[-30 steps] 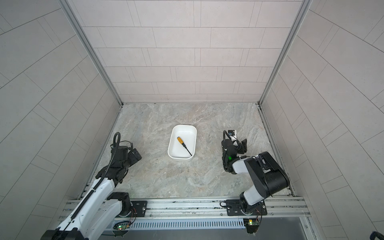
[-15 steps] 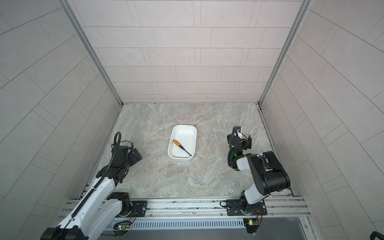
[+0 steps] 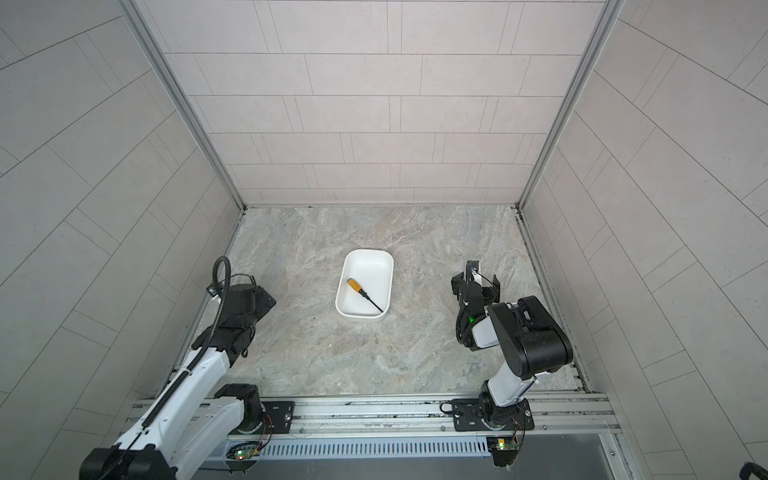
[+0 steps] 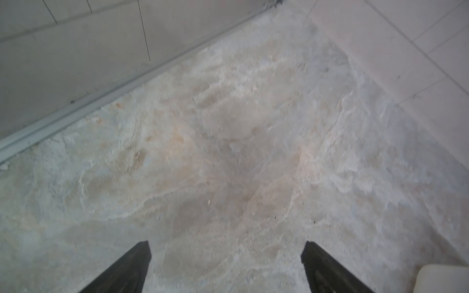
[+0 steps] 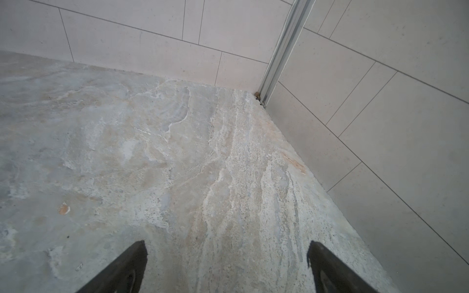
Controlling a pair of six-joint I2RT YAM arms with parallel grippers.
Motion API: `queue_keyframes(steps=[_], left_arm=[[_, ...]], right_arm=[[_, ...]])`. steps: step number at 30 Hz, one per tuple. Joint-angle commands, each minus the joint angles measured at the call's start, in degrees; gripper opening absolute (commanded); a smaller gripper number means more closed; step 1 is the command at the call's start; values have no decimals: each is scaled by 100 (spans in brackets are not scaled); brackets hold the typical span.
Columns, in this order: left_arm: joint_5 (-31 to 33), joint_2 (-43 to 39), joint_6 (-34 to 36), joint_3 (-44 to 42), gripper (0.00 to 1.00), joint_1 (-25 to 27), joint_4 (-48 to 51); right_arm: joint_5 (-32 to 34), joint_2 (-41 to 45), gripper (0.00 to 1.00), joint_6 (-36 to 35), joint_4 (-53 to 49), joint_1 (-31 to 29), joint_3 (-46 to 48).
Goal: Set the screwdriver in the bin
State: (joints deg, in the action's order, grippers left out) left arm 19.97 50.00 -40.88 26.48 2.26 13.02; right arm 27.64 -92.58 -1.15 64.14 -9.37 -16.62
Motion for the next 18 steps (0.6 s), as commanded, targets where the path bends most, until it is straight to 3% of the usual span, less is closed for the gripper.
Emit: queue_keyframes(steps=[1, 3, 8, 18], left_arm=[[697, 446, 1202, 399, 100, -18, -1251], [626, 851, 2358, 342, 100, -21, -2110], [70, 1739, 3589, -158, 100, -20, -4225], [-187, 3355, 3575, -545, 100, -33, -6144]], right_arm=[[-13, 31, 99, -71, 238, -24, -32], [-13, 25, 99, -66, 250, -18, -35], [-14, 20, 99, -70, 239, -20, -41], [-22, 27, 99, -70, 237, -18, -43]])
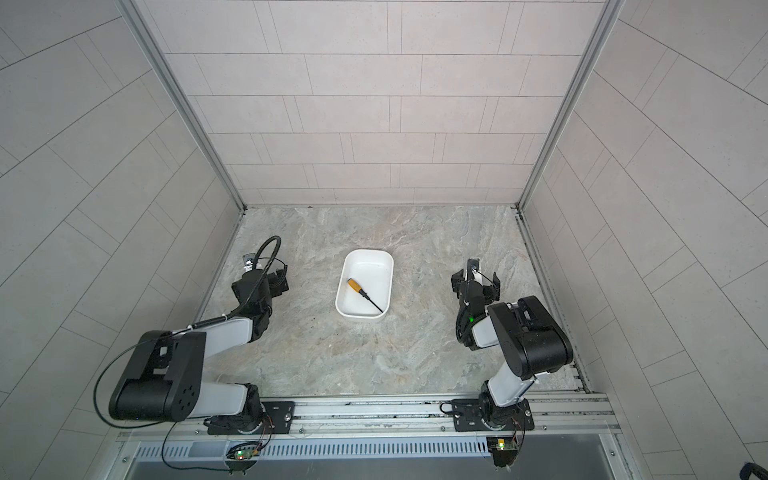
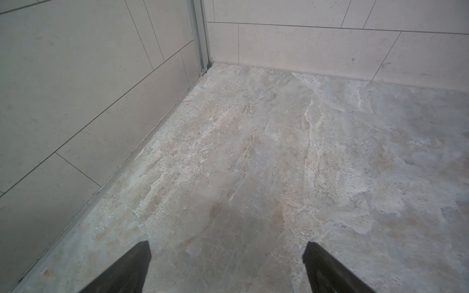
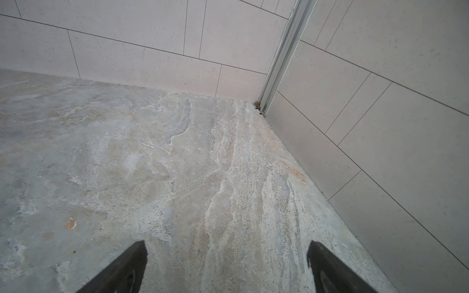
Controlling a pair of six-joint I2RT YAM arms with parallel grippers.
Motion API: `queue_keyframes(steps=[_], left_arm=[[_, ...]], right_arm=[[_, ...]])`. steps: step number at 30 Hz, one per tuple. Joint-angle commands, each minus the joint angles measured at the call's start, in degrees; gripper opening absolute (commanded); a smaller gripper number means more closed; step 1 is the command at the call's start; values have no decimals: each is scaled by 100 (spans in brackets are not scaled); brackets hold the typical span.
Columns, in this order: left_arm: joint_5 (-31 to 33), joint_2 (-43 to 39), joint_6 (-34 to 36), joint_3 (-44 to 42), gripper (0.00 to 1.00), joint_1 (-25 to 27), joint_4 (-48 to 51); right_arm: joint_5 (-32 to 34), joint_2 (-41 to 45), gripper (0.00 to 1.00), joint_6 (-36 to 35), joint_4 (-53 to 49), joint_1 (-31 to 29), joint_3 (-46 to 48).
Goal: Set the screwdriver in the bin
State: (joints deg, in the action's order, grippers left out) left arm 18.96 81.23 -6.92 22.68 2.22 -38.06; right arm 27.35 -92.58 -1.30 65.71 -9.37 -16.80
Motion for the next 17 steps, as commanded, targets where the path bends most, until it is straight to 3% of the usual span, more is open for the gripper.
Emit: queue_keyframes(steps=[1, 4, 8, 10, 12, 15, 17], left_arm=[[-71, 360, 167, -260, 100, -34, -1332], [28, 1113, 330, -494, 100, -20, -2661], [-147, 564, 265, -243, 100, -9, -1324], [-41, 871, 332, -33, 100, 6, -1384], [-16, 973, 534, -300, 100, 158, -2079], [-133, 989, 589, -242, 100, 159, -2023], [-30, 933, 473, 21, 100, 158, -1398]], right_arm=[[10, 20, 99, -49, 82, -18, -25], [2, 20, 99, -52, 73, -19, -23], [4, 20, 99, -57, 78, -14, -25], [6, 20, 99, -50, 73, -16, -34], [-40, 32, 99, -38, -63, -12, -91], [-186, 73, 99, 17, -258, 59, -148], [-172, 73, 99, 3, -180, 61, -113]])
